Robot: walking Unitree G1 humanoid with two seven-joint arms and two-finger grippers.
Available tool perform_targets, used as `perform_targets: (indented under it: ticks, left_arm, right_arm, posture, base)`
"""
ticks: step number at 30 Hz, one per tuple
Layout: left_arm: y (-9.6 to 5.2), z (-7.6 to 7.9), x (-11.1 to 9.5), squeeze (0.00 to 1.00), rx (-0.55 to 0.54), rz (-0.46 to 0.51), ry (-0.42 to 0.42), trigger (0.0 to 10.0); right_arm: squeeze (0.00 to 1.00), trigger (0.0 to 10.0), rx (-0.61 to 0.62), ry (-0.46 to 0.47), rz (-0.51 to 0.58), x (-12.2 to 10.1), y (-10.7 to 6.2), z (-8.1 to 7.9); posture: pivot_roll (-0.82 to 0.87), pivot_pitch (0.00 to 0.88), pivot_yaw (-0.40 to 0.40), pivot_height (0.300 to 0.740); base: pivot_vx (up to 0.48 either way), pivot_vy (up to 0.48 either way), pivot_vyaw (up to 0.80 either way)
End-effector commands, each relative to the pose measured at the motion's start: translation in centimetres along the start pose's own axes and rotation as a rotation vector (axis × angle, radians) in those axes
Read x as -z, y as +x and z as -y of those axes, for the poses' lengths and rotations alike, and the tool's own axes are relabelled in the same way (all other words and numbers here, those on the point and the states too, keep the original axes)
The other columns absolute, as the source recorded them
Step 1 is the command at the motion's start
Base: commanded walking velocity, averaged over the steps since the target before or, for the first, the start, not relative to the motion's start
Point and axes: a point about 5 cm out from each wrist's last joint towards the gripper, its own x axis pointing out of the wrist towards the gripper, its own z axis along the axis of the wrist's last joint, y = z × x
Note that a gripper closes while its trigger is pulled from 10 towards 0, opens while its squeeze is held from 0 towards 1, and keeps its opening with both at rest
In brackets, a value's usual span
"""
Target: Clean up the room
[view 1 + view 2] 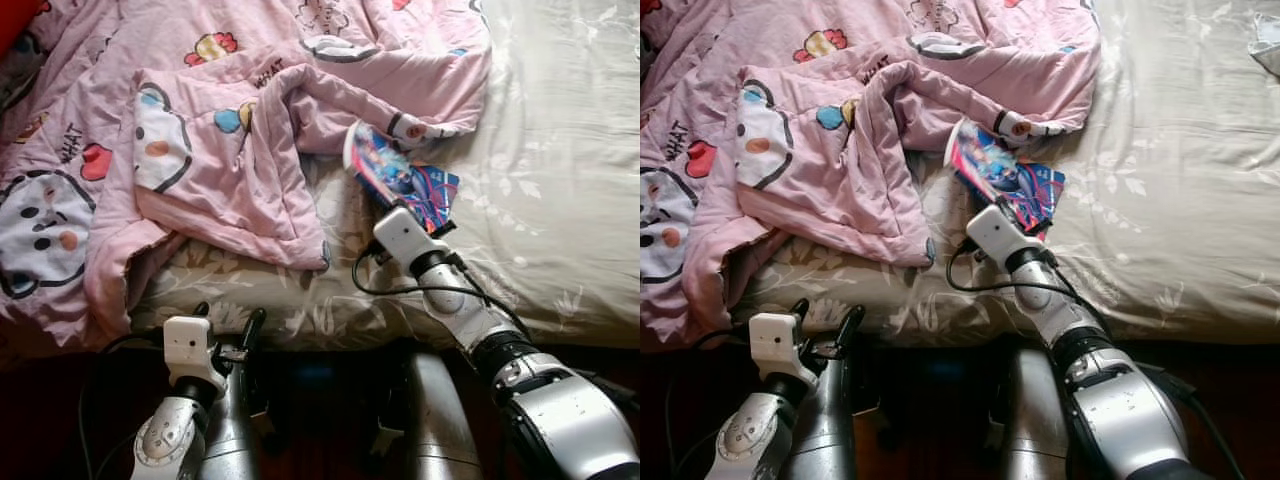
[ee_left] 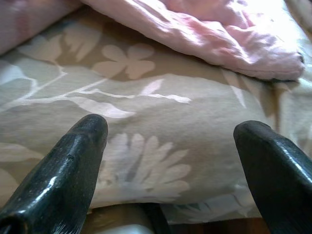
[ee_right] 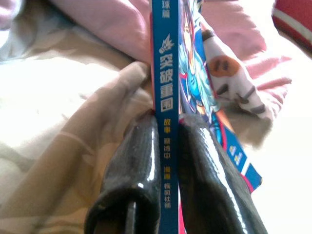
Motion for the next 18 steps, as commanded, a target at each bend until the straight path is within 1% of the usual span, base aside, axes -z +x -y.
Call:
perform_targets:
  ticks: [1, 3, 4, 5, 7, 8, 9, 10, 11, 15, 18]
  left_arm:
    - [-0.7, -0.5, 1.2, 0.00, -0.019, -0.047, 0.008, 10.0]
    - [-0.3, -0.6, 1.3, 0.00, -0.020, -0.045, 0.007, 10.0]
    - [-0.3, -0.6, 1.3, 0.00, -0.020, -0.045, 0.007, 10.0]
    - [0.0, -0.6, 1.3, 0.00, -0.016, -0.039, 0.008, 10.0]
    - [0.4, -0.6, 1.3, 0.00, -0.014, -0.034, 0.008, 10.0]
    - [0.7, -0.7, 1.3, 0.00, -0.013, -0.031, 0.009, 10.0]
    - [0.9, -0.7, 1.2, 0.00, -0.013, -0.027, 0.010, 10.0]
    - [1.0, -0.7, 1.2, 0.00, -0.013, -0.025, 0.010, 10.0]
    - [1.1, -0.8, 1.2, 0.00, -0.014, -0.023, 0.011, 10.0]
    - [1.4, -1.0, 1.1, 0.00, -0.024, -0.009, 0.014, 10.0]
    - [1.5, -1.1, 1.1, 0.00, -0.028, -0.002, 0.014, 10.0]
  right_arm:
    - [0.00, 0.0, 0.067, 0.114, -0.067, 2.2, -1.6, 0.4]
    - [0.00, 0.0, 0.107, 0.157, -0.073, 2.6, -2.0, 0.9]
    - [0.00, 0.0, 0.107, 0.157, -0.073, 2.6, -2.0, 0.9]
    - [0.00, 0.0, 0.160, 0.257, -0.068, 2.9, -2.6, 1.6]
    - [0.00, 0.0, 0.179, 0.307, -0.063, 3.0, -2.9, 1.8]
    - [0.00, 0.0, 0.170, 0.332, -0.059, 2.9, -3.1, 1.6]
    - [0.00, 4.0, 0.152, 0.333, -0.043, 2.8, -3.3, 1.3]
    - [0.00, 4.0, 0.140, 0.333, -0.032, 2.6, -3.4, 1.1]
    - [0.00, 10.0, 0.128, 0.339, -0.023, 2.5, -3.6, 0.9]
    - [0.00, 10.0, 0.101, 0.376, 0.007, 2.3, -4.5, 0.4]
    - [0.00, 10.0, 0.114, 0.391, 0.014, 2.2, -5.0, 0.4]
  posture:
    - [0.14, 0.364, -0.052, 0.562]
    - [0.12, 0.347, -0.053, 0.562]
    - [0.12, 0.347, -0.053, 0.562]
    - [0.12, 0.333, -0.053, 0.562]
    - [0.11, 0.317, -0.054, 0.562]
    - [0.10, 0.301, -0.056, 0.562]
    - [0.10, 0.292, -0.057, 0.562]
    - [0.09, 0.288, -0.057, 0.562]
    - [0.09, 0.280, -0.058, 0.562]
    - [0.09, 0.257, -0.061, 0.562]
    - [0.09, 0.244, -0.066, 0.562]
  base:
    - [0.000, 0.000, 0.00]
    - [0.000, 0.000, 0.00]
    - [0.000, 0.000, 0.00]
    - [0.000, 0.000, 0.00]
    - [0.000, 0.000, 0.00]
    - [0.000, 0.000, 0.00]
    - [0.000, 0.000, 0.00]
    - [0.000, 0.000, 0.00]
    - [0.000, 0.000, 0.00]
    - [0.000, 0.000, 0.00]
    - [0.000, 0.000, 0.00]
